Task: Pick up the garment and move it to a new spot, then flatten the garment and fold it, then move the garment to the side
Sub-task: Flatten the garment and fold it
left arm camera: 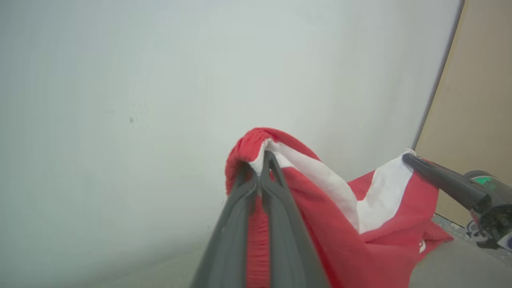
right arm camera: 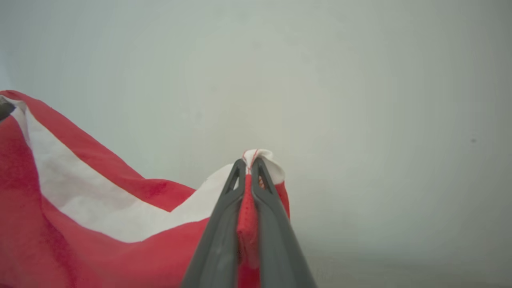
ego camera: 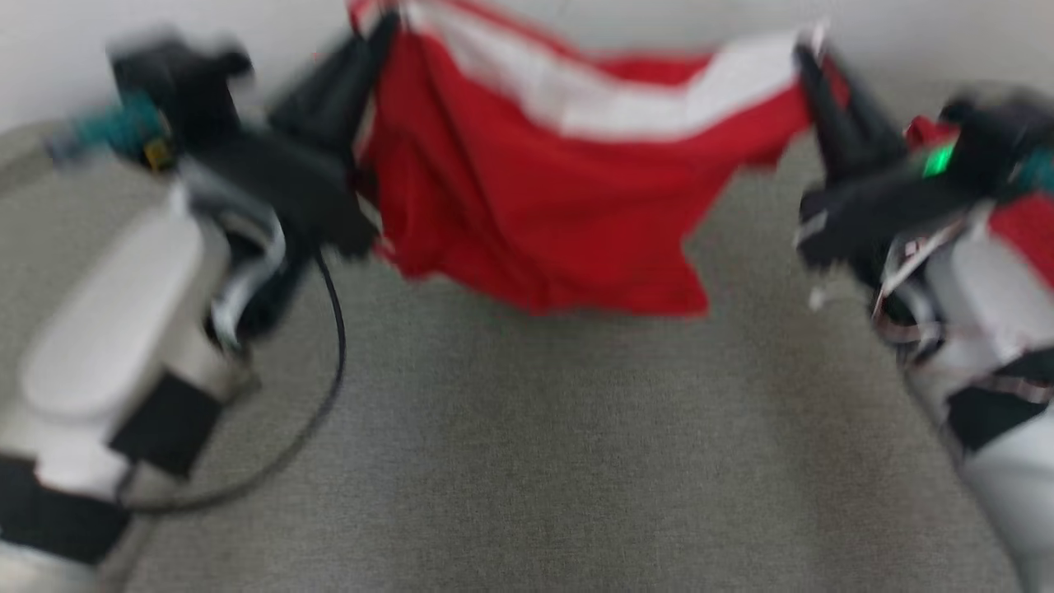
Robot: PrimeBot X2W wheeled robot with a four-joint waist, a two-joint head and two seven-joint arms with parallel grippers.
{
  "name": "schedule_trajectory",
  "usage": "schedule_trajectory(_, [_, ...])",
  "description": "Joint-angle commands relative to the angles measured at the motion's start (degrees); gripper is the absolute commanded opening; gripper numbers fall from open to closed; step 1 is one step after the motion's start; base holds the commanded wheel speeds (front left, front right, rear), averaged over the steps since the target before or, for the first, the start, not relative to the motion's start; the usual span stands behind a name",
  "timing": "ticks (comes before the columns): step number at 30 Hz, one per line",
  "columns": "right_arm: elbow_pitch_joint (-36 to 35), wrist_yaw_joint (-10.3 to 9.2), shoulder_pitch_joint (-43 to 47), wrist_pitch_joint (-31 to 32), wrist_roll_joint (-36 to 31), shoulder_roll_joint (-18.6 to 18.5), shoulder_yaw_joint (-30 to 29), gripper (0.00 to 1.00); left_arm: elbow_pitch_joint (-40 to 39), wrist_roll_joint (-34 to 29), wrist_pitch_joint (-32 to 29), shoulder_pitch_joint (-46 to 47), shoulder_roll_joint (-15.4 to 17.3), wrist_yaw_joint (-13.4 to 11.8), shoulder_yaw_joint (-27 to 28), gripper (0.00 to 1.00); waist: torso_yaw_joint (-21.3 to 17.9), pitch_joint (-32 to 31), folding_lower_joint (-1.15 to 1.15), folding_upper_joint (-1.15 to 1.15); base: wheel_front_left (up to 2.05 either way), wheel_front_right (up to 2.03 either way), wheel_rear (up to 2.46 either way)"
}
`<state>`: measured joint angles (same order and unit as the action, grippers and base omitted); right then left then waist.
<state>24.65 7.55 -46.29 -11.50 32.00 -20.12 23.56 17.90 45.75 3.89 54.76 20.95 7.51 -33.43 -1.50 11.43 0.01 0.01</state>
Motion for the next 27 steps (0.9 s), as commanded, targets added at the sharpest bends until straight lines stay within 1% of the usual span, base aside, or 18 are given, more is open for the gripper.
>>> schedule_trajectory(1, [0.74, -0.17, -3.9, 0.39, 0.73, -0.59, -0.02, 0.0, 0.98, 0.85, -1.14, 4.28, 0.13, -0.09, 0.08, 0.0, -1.94, 8.29, -0.01, -0.01, 0.0, 0.0, 0.0])
schedule_trajectory(5, [3.81, -0.18, -19.4, 3.41, 2.83, -1.79, 0.18, 0.0, 5.24, 3.82, -5.41, 20.41, -0.24, -0.09, -0.41, 0.0, -2.89, 14.98, -0.01, -0.01, 0.0, 0.0, 0.0])
schedule_trajectory(8, [6.8, -0.18, -29.62, 6.0, 5.64, -1.44, -0.89, 0.0, 9.38, 5.84, -7.36, 30.78, -0.83, -0.09, -0.27, 0.0, -3.72, 19.29, -0.01, -0.01, 0.0, 0.0, 0.0])
schedule_trajectory(11, [10.66, -0.17, -39.5, 7.79, 7.27, -1.02, -1.68, 0.0, 13.87, 6.5, -7.77, 39.69, -1.98, -0.09, -0.28, 0.0, -4.49, 22.88, -0.01, -0.01, 0.0, 0.0, 0.0])
schedule_trajectory(15, [15.74, -0.17, -49.86, 7.64, 5.95, -0.82, -0.41, 0.0, 18.2, 7.12, -7.6, 48.9, -2.73, -0.09, -2.57, 0.0, -5.1, 26.03, -0.01, -0.01, 0.0, 0.0, 0.0])
schedule_trajectory(16, [15.74, -0.17, -49.86, 7.64, 5.95, -0.82, -0.41, 0.0, 18.2, 7.12, -7.6, 48.9, -2.73, -0.09, -2.57, 0.0, -5.1, 26.03, -0.01, -0.01, 0.0, 0.0, 0.0])
schedule_trajectory(19, [19.33, -0.17, -55.5, 6.22, 4.49, -0.5, 0.82, 0.0, 21.54, 7.11, -6.39, 54.05, -2.92, -0.09, -4.23, 0.0, -5.31, 27.44, -0.01, -0.01, 0.0, 0.0, 0.0])
schedule_trajectory(22, [22.82, -0.17, -59.22, 4.59, 3.81, 0.17, 1.51, 0.0, 24.11, 7.74, -5.11, 57.59, -3.36, -0.09, -6.11, 0.0, -5.26, 28.29, -0.01, -0.01, 0.0, 0.0, 0.0])
schedule_trajectory(27, [26.46, -0.17, -61.17, 2.64, 3.85, 0.71, 4.38, 0.0, 26.85, 10.22, -2.52, 58.86, -3.59, -0.1, -8.95, 0.0, -4.63, 29.18, -0.01, -0.01, 0.0, 0.0, 0.0])
